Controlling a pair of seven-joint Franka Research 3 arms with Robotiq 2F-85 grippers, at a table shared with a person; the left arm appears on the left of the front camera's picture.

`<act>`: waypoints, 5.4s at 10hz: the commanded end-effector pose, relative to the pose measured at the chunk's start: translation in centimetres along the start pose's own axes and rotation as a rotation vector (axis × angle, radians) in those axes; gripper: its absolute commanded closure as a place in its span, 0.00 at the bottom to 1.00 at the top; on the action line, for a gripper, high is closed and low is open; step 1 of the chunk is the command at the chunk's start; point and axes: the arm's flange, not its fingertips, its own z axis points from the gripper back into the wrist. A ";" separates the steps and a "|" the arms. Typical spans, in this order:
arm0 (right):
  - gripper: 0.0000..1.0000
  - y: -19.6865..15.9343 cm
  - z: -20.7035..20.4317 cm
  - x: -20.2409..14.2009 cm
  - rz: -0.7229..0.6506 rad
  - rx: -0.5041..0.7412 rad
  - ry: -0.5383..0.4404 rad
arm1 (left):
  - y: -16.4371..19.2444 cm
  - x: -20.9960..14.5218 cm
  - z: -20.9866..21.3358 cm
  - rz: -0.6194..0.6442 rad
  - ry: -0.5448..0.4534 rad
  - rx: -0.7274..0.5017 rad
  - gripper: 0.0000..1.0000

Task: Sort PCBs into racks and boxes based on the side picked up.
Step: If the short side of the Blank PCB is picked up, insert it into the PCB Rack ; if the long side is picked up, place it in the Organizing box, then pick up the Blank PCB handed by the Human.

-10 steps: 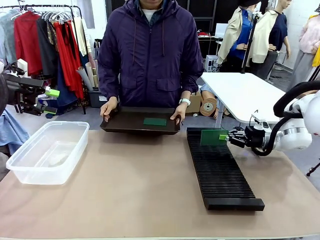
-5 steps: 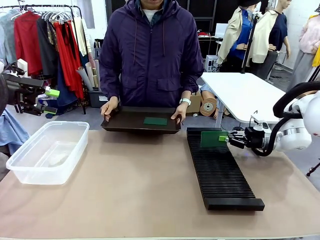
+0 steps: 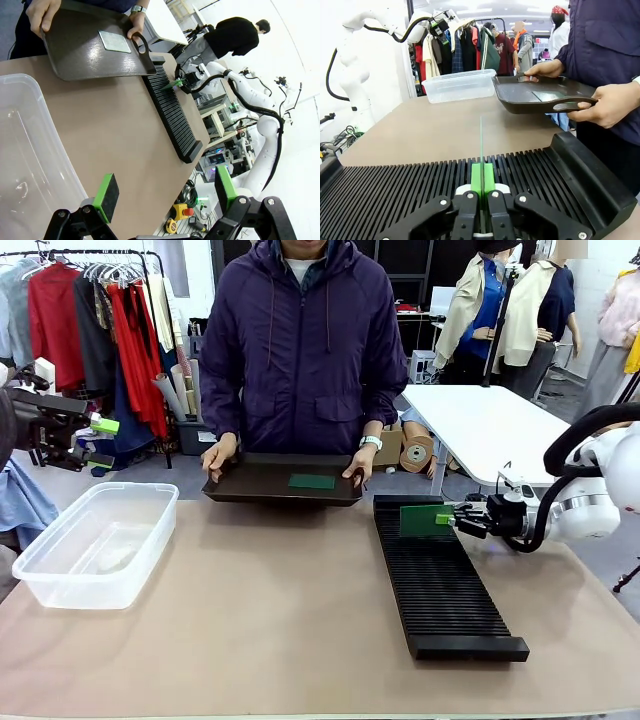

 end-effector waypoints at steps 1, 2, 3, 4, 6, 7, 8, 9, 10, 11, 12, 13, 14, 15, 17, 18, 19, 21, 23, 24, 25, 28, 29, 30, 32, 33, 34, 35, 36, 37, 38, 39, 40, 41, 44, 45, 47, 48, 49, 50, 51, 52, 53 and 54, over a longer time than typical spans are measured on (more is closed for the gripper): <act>1.00 -0.5 -0.4 -0.3 0.028 0.007 0.019 | -0.1 0.0 0.0 -0.002 -0.002 -0.003 0.00; 1.00 -0.5 -0.5 -0.3 0.029 0.007 0.021 | -0.1 0.0 0.0 -0.002 -0.002 -0.003 0.00; 1.00 -0.5 -0.5 -0.3 0.030 0.007 0.024 | -0.1 0.0 0.0 -0.002 -0.002 -0.003 0.00; 1.00 -0.5 -0.6 -0.3 0.034 0.009 0.034 | -0.1 0.0 0.0 -0.002 -0.002 -0.003 0.00; 1.00 -0.4 -0.6 -0.7 0.020 0.015 0.071 | -0.1 0.0 0.0 -0.002 -0.002 -0.003 0.00; 1.00 -0.4 -0.6 -0.8 0.021 0.018 0.070 | -0.1 0.0 0.0 -0.002 -0.002 -0.003 0.00; 1.00 -0.4 -0.5 -0.9 0.022 0.018 0.068 | -0.1 0.0 0.0 -0.002 -0.002 -0.003 0.00; 1.00 -0.3 -0.5 -1.0 0.032 0.019 0.081 | -0.1 0.0 0.0 -0.002 -0.002 -0.003 0.00; 1.00 -0.2 -0.4 -1.2 0.033 0.022 0.088 | -0.1 0.0 0.0 -0.002 -0.002 -0.003 0.00; 1.00 -0.1 -0.3 -1.6 0.025 0.024 0.080 | -0.1 0.0 0.0 -0.002 -0.002 -0.003 0.00; 1.00 -0.1 -0.3 -1.7 0.023 0.023 0.071 | -0.1 0.0 0.0 -0.002 -0.002 -0.003 0.00; 1.00 0.0 -0.3 -1.8 0.030 0.025 0.073 | -0.1 0.0 0.0 -0.002 -0.002 -0.003 0.00; 1.00 0.0 -0.3 -1.9 0.025 0.021 0.077 | -0.1 0.0 0.0 -0.002 -0.002 -0.003 0.00; 1.00 -0.1 -0.2 -1.7 0.001 0.005 0.034 | -0.1 0.0 0.0 -0.002 -0.002 -0.003 0.00; 1.00 -0.1 -0.4 -1.1 0.021 0.004 0.023 | -0.1 0.0 0.0 -0.002 -0.002 -0.003 0.00; 1.00 -0.2 -0.5 -1.1 0.017 0.003 0.013 | -0.1 0.0 0.0 -0.002 -0.002 -0.003 0.00; 1.00 -0.2 -0.6 -1.2 0.023 0.006 0.022 | -0.1 0.0 0.0 -0.002 -0.002 -0.003 0.00; 1.00 -0.2 -0.3 -1.5 -0.002 -0.013 0.040 | -0.1 0.0 0.0 -0.002 -0.002 -0.003 0.00; 1.00 -0.1 -0.2 -1.7 -0.025 -0.015 0.031 | -0.1 0.0 0.0 -0.002 -0.002 -0.003 0.00; 1.00 -0.1 -0.2 -1.7 -0.026 -0.019 0.028 | -0.1 0.0 0.0 -0.002 -0.002 -0.003 0.00; 1.00 -0.1 -0.1 -1.6 -0.041 -0.015 0.020 | -0.1 0.0 0.0 -0.002 -0.002 -0.003 0.00; 0.48 -0.3 -0.3 -0.8 -0.069 -0.031 -0.013 | -0.1 0.0 0.0 -0.002 -0.002 -0.003 0.00; 0.28 -0.4 -0.3 -0.7 -0.074 -0.034 -0.018 | -0.1 0.0 0.0 -0.002 -0.002 -0.003 0.00; 0.09 -0.6 -0.3 -0.6 -0.080 -0.036 -0.019 | -0.1 0.0 0.0 -0.002 -0.002 -0.003 0.00; 0.00 -0.8 -0.3 -0.4 -0.079 -0.040 -0.023 | -0.1 0.0 0.0 -0.002 -0.002 -0.003 0.00; 0.00 -0.9 -0.3 -0.3 -0.077 -0.042 -0.022 | -0.1 0.0 0.0 -0.002 -0.002 -0.003 0.00; 0.00 -1.0 -0.3 -0.2 -0.083 -0.047 -0.021 | -0.1 0.0 0.0 -0.002 -0.002 -0.003 0.00; 0.00 -1.0 -0.3 -0.1 -0.086 -0.050 -0.021 | -0.1 0.0 0.0 -0.002 -0.002 -0.003 0.00; 0.00 -1.0 -0.4 0.1 -0.096 -0.049 -0.019 | -0.1 0.0 0.0 -0.002 -0.002 -0.003 0.00; 0.00 -1.1 -0.4 0.1 -0.096 -0.048 -0.014 | -0.1 0.0 0.0 -0.002 -0.002 -0.003 0.00; 0.00 -0.4 0.0 -0.6 -0.067 -0.028 -0.016 | -0.1 0.0 0.0 -0.002 -0.002 -0.003 0.00; 0.00 -0.4 0.0 -0.6 -0.067 -0.028 -0.016 | -0.1 0.0 0.0 -0.002 -0.002 -0.003 0.00; 0.00 -0.4 0.0 -0.6 -0.067 -0.028 -0.016 | -0.1 0.0 0.0 -0.002 -0.002 -0.003 0.00; 0.00 -0.4 0.0 -0.6 -0.067 -0.028 -0.016 | -0.1 0.0 0.0 -0.002 -0.002 -0.003 0.00; 0.00 -0.4 0.0 -0.6 -0.067 -0.028 -0.016 | -0.1 0.0 0.0 -0.002 -0.002 -0.003 0.00; 0.00 -0.4 0.0 -0.6 -0.067 -0.028 -0.016 | -0.1 0.0 0.0 -0.002 -0.002 -0.003 0.00; 0.00 -0.4 0.0 -0.6 -0.067 -0.028 -0.016 | -0.1 0.0 0.0 -0.002 -0.002 -0.003 0.00; 0.00 -0.4 0.0 -0.6 -0.067 -0.028 -0.016 | -0.1 0.0 0.0 -0.002 -0.002 -0.003 0.00; 0.00 -0.4 0.0 -0.6 -0.067 -0.028 -0.016 | -0.1 0.0 0.0 -0.002 -0.002 -0.003 0.00; 0.00 -0.4 0.0 -0.6 -0.067 -0.028 -0.016 | -0.1 0.0 0.0 -0.002 -0.002 -0.003 0.00; 0.00 -0.4 0.0 -0.6 -0.067 -0.028 -0.016 | -0.1 0.0 0.0 -0.002 -0.002 -0.003 0.00; 0.00 -0.4 0.0 -0.6 -0.067 -0.028 -0.016 | -0.1 0.0 0.0 -0.002 -0.002 -0.003 0.00; 0.00 -0.4 0.0 -0.6 -0.067 -0.028 -0.016 | -0.1 0.0 0.0 -0.002 -0.002 -0.003 0.00; 0.00 -0.4 0.0 -0.6 -0.067 -0.028 -0.016 | -0.1 0.0 0.0 -0.002 -0.002 -0.003 0.00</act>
